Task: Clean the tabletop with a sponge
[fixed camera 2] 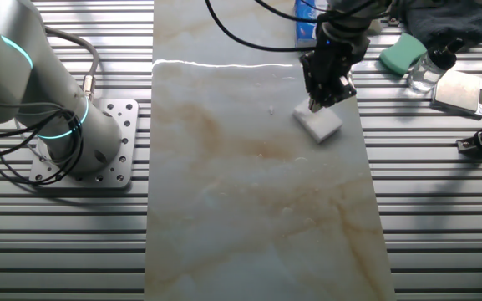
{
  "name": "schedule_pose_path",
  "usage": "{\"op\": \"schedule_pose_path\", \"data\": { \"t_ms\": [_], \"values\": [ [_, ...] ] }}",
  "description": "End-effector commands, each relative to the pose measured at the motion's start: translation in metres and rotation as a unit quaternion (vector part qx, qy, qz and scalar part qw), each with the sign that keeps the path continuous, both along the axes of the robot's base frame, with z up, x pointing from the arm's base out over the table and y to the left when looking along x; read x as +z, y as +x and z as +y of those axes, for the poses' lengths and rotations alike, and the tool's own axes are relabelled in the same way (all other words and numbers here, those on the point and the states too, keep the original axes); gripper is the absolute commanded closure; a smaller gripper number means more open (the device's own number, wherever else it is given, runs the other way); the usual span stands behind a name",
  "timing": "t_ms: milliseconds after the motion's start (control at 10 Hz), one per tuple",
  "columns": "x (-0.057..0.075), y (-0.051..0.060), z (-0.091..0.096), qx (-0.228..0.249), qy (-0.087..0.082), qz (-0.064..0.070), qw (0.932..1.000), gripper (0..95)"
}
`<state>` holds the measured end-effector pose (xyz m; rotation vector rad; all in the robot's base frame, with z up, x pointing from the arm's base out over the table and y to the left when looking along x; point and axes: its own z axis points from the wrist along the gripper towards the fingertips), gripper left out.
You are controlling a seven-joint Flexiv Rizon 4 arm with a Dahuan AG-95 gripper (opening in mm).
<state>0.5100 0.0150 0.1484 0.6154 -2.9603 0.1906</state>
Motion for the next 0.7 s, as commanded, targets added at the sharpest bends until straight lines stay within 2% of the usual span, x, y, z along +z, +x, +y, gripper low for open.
{"op": "schedule_pose_path", "data": {
  "t_ms": [100, 600, 700],
  "values": [
    [-0.007, 0.001, 0.003, -0.027, 0.156, 0.005, 0.9874, 76.0],
    [-0.026, 0.004, 0.013, -0.014, 0.176, 0.003, 0.9843, 76.0],
    [-0.028, 0.004, 0.013, -0.014, 0.177, 0.003, 0.9841, 57.0]
  ]
}}
